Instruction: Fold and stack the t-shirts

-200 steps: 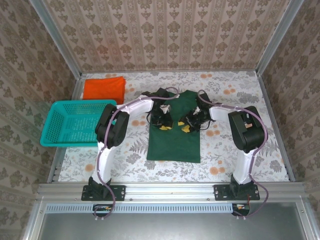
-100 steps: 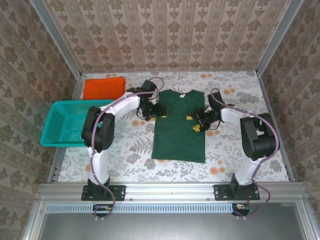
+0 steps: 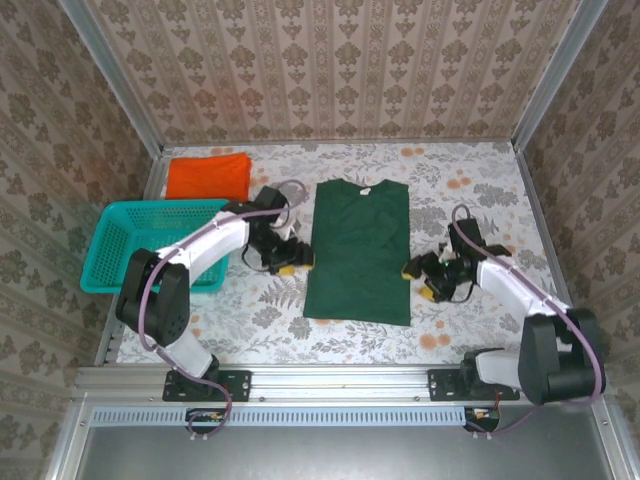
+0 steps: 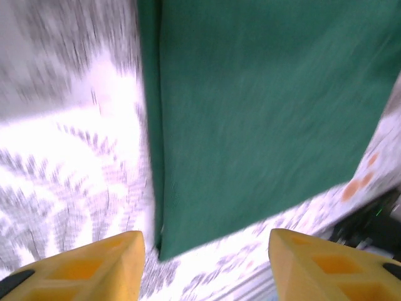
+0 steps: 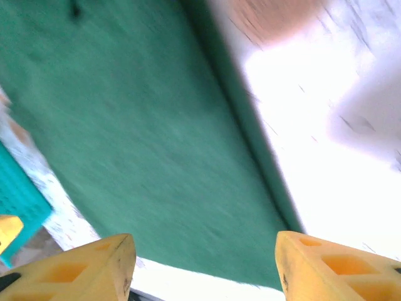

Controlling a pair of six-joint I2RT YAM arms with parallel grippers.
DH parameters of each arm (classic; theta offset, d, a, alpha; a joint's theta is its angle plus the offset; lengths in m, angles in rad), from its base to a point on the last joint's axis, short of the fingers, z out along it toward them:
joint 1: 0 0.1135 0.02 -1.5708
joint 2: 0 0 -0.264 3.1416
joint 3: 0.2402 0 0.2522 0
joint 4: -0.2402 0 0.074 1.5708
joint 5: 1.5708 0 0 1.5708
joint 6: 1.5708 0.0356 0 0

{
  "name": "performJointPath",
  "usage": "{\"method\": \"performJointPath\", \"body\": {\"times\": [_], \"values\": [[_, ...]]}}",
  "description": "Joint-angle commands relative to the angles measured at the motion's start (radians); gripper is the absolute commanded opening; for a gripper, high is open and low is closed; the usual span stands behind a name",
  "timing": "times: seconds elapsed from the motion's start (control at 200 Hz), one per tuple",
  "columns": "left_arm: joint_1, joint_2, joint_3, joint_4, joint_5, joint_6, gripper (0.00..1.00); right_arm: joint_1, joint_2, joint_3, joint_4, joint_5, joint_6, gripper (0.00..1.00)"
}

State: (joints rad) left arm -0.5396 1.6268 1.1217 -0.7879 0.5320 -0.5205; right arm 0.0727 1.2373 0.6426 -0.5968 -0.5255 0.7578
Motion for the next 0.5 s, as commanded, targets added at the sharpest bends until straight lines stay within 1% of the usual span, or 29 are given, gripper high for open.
{"method": "performJointPath", "body": {"times": [0.0,0.095,0.21,0.33,0.495], "values": [[-0.039,-0.05,-0.105,-0.034,0.082,0.029,0.53,0.011,-0.097,-0.099,-0.135,0.009,-0.083,0.6],[-0.082,-0.053,-0.163,0.009,0.1,0.006,0.53,0.028,-0.145,-0.154,-0.139,-0.009,-0.076,0.57],[-0.128,-0.019,-0.17,0.008,0.067,0.007,0.54,0.078,-0.153,-0.176,-0.113,-0.015,-0.052,0.53],[-0.134,-0.013,-0.201,0.036,0.033,-0.014,0.56,0.126,-0.128,-0.166,-0.095,0.014,-0.041,0.5],[-0.133,0.005,-0.208,0.059,-0.004,-0.022,0.56,0.151,-0.09,-0.164,-0.056,0.028,-0.023,0.47]]}}
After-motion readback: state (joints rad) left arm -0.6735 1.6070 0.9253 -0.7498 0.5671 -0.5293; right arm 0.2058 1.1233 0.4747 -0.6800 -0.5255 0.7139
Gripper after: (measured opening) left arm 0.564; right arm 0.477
